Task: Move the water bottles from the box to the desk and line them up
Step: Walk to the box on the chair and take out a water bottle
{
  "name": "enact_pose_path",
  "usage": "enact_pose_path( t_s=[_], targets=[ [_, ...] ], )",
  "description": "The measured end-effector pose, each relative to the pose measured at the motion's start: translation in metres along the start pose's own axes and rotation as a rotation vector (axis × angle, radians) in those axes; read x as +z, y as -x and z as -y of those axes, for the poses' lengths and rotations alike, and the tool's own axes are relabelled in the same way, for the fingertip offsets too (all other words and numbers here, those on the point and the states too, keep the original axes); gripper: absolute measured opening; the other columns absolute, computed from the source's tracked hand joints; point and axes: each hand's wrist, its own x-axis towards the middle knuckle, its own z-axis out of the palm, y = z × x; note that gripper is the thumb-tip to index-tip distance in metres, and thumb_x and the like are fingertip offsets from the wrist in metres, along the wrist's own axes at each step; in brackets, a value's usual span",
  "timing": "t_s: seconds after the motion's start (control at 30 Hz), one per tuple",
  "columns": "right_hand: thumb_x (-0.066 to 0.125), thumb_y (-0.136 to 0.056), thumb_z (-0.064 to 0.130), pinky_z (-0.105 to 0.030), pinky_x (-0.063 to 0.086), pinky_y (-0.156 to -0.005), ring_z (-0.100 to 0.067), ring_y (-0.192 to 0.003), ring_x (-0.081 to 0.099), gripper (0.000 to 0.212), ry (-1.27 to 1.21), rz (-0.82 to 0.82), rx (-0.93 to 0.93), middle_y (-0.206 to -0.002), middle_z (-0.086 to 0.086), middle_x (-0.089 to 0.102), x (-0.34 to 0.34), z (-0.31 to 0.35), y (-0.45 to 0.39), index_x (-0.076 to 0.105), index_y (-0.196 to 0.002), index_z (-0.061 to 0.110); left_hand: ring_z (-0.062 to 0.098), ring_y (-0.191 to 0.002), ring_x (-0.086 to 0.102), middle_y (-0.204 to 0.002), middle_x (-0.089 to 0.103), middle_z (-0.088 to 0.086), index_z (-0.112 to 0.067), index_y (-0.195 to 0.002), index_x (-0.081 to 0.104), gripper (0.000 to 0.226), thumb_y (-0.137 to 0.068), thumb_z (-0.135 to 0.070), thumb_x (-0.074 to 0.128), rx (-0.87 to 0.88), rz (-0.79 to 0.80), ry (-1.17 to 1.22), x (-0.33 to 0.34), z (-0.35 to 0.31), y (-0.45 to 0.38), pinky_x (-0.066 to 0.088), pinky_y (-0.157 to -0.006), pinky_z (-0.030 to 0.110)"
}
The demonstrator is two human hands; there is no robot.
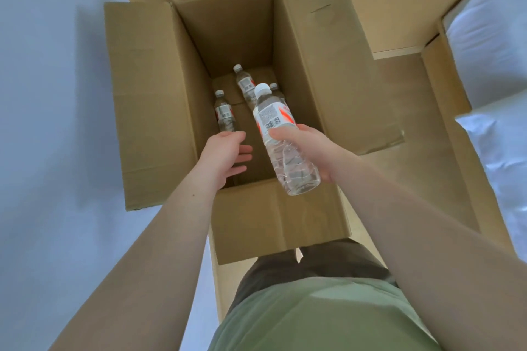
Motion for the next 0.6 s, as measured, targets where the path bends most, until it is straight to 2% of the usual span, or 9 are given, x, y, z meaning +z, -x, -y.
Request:
enact_pose_path(
  t_s=[0.3, 0.5, 0.6],
  targets=[
    [0.077, -0.083, 0.037, -0.048, 0.06, -0.088, -0.026, -0.096, 0.074, 0.058, -0.068, -0.079, -0.075, -0.114, -0.007, 0.071, -0.04, -0.022, 0.04, 0.051, -0.132, 0.019, 0.021, -0.098, 0.072, -0.107, 0.073, 0.008, -0.019, -0.127, 0.059, 0.027, -0.101, -0.027, 0.059, 0.027, 0.019, -0.029, 0.044, 0.002, 0.021, 0.062, -0.085, 0.041],
    [0.08, -0.074, 0.043, -0.05, 0.059, -0.09, -0.026, -0.098, 0.074, 0.071, -0.101, -0.074, -0.125, -0.116, -0.006, 0.07, -0.072, -0.049, 0.068, 0.05, -0.134, 0.02, 0.023, -0.1, 0.072, -0.11, 0.072, 0.01, -0.018, -0.13, 0.057, 0.031, -0.1, -0.026, 0.06, 0.036, 0.01, -0.048, 0.079, 0.009, 0.044, 0.062, -0.082, 0.041],
    [0.08, -0.074, 0.042, -0.052, 0.058, -0.092, -0.026, -0.1, 0.073, 0.07, -0.123, -0.053, -0.153, -0.116, -0.006, 0.071, -0.087, -0.063, 0.084, 0.05, -0.134, 0.02, 0.023, -0.098, 0.072, -0.109, 0.072, 0.011, -0.018, -0.128, 0.058, 0.03, -0.1, -0.027, 0.062, 0.053, -0.003, -0.055, 0.096, 0.014, 0.058, 0.063, -0.081, 0.04]
  ],
)
